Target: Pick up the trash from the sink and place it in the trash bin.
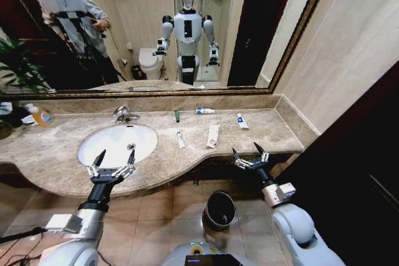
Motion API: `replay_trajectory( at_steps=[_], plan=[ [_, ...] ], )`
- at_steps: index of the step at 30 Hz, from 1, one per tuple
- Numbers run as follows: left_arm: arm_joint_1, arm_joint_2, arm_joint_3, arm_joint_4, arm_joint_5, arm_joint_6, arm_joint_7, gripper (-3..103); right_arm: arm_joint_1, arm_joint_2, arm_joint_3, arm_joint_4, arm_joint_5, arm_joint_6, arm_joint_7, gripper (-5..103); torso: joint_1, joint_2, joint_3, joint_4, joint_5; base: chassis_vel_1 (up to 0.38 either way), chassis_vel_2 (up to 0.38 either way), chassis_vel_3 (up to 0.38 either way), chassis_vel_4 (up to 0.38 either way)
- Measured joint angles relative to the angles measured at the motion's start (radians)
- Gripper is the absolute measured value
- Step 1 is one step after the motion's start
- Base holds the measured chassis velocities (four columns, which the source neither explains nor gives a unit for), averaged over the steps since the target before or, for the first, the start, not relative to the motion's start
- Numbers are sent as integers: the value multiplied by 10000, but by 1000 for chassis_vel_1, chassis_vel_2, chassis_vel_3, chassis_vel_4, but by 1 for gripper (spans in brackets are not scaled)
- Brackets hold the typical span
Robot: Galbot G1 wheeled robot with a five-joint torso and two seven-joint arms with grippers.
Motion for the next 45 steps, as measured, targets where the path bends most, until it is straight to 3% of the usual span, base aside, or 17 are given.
replay_trajectory(
  at_steps=[29,37,45],
  plan=[
    [0,-1,0,0,0,0,0,100,763,-326,-529,-516,201,-304,-1,100,0,0,0,0,0,0,0,0,0],
    [0,-1,0,0,0,0,0,100,1668,-447,-1420,-1078,227,-659,313,100,0,0,1,1,0,0,0,0,0],
    [0,-1,0,0,0,0,0,100,3259,-893,-2849,-2038,790,-1589,1089,100,0,0,1,0,-1,0,0,0,0]
  ],
)
